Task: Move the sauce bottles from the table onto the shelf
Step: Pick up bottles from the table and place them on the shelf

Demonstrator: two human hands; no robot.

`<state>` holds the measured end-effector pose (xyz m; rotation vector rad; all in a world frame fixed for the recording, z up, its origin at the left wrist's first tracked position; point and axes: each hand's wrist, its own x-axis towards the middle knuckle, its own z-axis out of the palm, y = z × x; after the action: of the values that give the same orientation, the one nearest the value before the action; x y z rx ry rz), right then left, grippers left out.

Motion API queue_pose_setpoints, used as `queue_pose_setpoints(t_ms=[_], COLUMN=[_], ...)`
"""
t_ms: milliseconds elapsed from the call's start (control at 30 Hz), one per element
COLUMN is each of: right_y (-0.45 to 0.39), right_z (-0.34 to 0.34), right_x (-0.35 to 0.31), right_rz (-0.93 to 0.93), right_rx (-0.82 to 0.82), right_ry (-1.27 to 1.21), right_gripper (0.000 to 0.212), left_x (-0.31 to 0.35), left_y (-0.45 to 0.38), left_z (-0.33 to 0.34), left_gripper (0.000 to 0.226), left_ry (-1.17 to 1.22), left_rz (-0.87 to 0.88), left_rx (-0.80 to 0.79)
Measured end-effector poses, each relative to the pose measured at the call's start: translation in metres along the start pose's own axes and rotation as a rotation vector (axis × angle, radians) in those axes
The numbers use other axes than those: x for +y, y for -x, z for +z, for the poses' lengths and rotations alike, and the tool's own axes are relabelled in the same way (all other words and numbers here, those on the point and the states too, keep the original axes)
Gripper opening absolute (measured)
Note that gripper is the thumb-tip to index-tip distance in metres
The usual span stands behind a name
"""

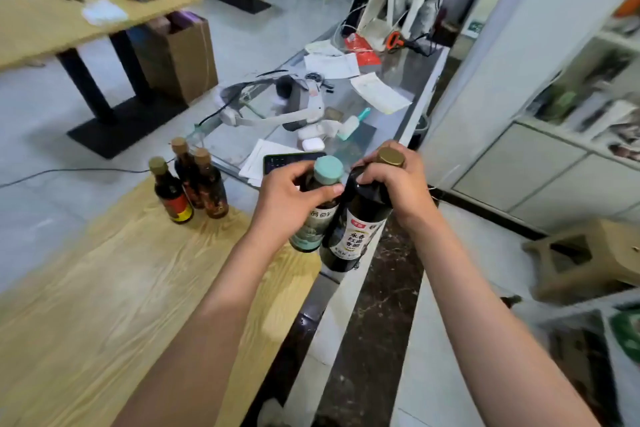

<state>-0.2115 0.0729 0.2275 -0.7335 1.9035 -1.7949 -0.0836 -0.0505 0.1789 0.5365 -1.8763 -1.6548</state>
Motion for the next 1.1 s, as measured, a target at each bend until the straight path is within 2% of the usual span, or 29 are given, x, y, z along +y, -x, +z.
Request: queue_pose_setpoints(t_ms=[133, 267, 367, 500, 800, 1000, 1100], right_y=[0.035, 0.084, 0.136, 0.206, 0.34, 0.396, 0.408], right_z=[-0.087, -0.185, -0.268, -0.374, -0.568, -0.651, -0.69], right_x=[-0.029, -0.052, -0.069, -0.08, -0.109, -0.147, -0.161], right_rz=[-0.057, -0.094, -0.108, -0.1, -0.143, -0.136, -0.103], right_rx=[0.11, 0.255, 0.42, 0.596, 0.876, 1.022, 1.093], right_ry=[-0.001, -0.025, -0.014, 0.023, 0.195, 0.23, 0.244], right_gripper=[0.022, 0.02, 0.02, 0.04, 0.033, 0.044, 0.034], left_x=[0.043, 0.086, 0.118, 0.149, 0.211, 0.254, 0.27], left_y=[0.0, 0.017, 0.043, 0.088, 0.189, 0.238, 0.248], left_z=[0.077, 0.172, 0.26, 0.373, 0.585, 0.693, 0.738], left_gripper=[0.042, 0.033, 0.032, 0.038, 0.024, 0.023, 0.018], left_ry=[0.008, 0.05, 0.075, 0.088, 0.259, 0.439, 0.519], left_rz=[0.049, 0.138, 0.204, 0.235, 0.305, 0.27, 0.264], left_rx=[-0.146, -0.341, -0.456, -0.603, -0.833, -0.908, -0.924])
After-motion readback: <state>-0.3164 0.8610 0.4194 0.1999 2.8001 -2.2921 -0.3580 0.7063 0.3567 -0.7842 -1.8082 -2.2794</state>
